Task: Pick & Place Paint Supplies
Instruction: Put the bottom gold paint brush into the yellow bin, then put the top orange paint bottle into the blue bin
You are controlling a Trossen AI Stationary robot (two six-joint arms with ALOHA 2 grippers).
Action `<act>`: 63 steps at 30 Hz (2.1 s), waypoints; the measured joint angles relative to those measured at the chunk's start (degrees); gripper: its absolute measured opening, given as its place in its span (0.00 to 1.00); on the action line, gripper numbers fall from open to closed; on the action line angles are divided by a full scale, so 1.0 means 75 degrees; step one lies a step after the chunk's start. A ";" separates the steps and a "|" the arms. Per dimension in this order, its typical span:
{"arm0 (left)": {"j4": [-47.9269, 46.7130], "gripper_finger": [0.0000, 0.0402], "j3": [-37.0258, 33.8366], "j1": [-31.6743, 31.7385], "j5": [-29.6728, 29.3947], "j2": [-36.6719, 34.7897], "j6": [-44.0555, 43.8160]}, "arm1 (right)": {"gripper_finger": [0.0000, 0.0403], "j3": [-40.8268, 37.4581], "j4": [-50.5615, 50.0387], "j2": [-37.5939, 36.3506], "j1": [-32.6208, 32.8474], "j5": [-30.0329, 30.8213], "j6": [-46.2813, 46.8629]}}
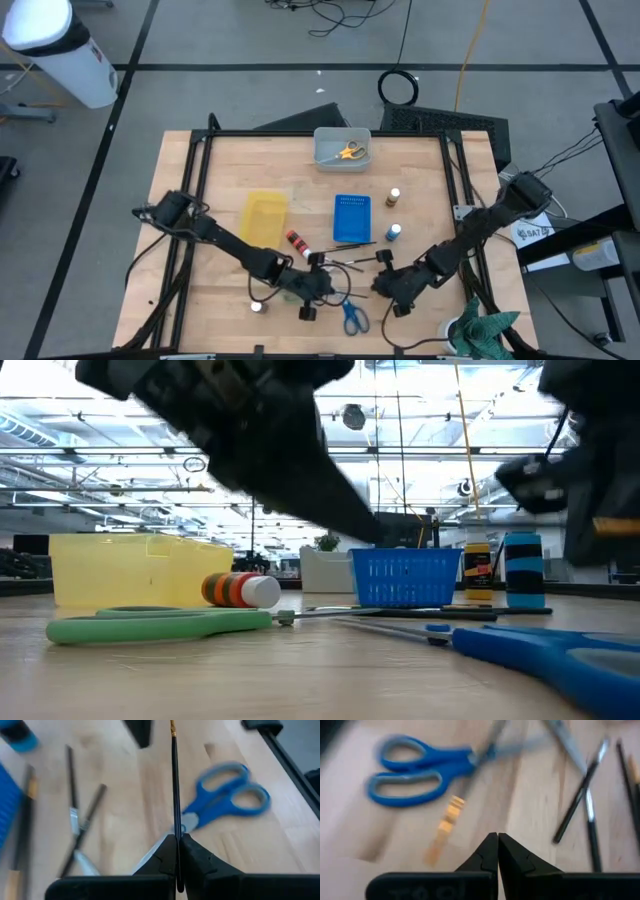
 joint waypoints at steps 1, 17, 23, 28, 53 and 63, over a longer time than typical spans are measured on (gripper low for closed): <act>-0.0023 0.03 0.0000 -0.0007 -0.0096 -0.0114 0.0083 | 0.00 0.0003 0.0011 -0.0130 -0.0004 0.0001 -0.0093; -0.3322 0.02 -0.0192 -0.0840 -0.4671 -0.2984 -0.2640 | 0.00 0.0016 0.0015 -0.1840 0.0082 0.1401 -0.0932; -0.5236 0.02 -0.0718 -0.1736 -0.6029 -0.3411 -0.6119 | 0.00 0.0016 0.0012 -0.1837 0.0273 0.1412 -0.0942; -0.6819 0.02 -0.1149 -0.2261 -0.6070 -0.3410 -0.9343 | 0.00 0.0016 0.0026 -0.1838 0.0293 0.1611 -0.0941; -0.9065 0.24 -0.2334 -0.1216 -0.3371 -0.3411 -1.3114 | 0.00 0.0022 0.0061 -0.1837 0.0290 0.1610 -0.0939; -0.8892 0.38 -0.1624 -0.0862 -0.4683 -0.3952 -1.0269 | 0.00 0.0022 0.0061 -0.1837 0.0264 0.1607 -0.0954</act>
